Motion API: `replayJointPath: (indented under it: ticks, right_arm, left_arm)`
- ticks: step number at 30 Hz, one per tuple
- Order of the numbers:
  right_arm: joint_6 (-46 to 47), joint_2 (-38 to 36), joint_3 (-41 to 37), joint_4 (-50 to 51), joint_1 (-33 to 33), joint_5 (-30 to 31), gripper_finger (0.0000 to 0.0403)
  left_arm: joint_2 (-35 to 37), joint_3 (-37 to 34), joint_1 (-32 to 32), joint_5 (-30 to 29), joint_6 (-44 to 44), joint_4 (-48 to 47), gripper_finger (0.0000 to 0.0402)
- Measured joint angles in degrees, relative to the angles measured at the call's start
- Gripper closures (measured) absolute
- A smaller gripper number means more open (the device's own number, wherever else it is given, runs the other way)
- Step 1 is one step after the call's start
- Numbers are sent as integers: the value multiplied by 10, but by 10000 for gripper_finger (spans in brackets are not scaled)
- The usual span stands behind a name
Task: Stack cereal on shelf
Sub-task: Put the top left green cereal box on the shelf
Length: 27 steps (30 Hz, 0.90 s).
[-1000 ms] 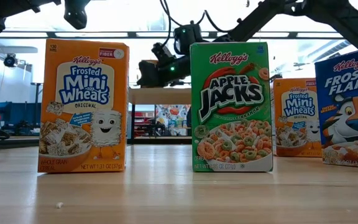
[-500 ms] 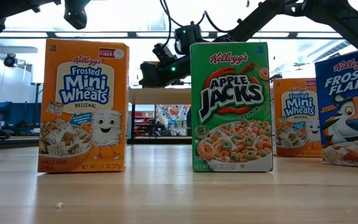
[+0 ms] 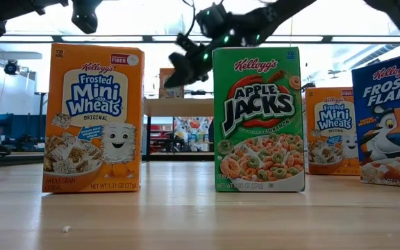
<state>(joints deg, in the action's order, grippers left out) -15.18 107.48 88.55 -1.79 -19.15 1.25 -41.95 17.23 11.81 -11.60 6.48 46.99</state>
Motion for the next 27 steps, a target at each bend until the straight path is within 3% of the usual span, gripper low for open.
replayJointPath:
  ticks: [4,8,20,27]
  right_arm:
    - [-7,-43,-18,56,18,-22,394]
    - [-1,-92,-80,45,31,-62,394]
    - [26,-264,-364,-174,91,-62,394]
    - [26,-341,-487,-295,109,-62,394]
  left_arm:
    - [-1,0,0,0,0,-1,168]
    - [-2,0,0,0,0,-4,168]
    - [-6,0,0,0,4,-3,168]
    - [-15,0,0,0,14,-3,168]
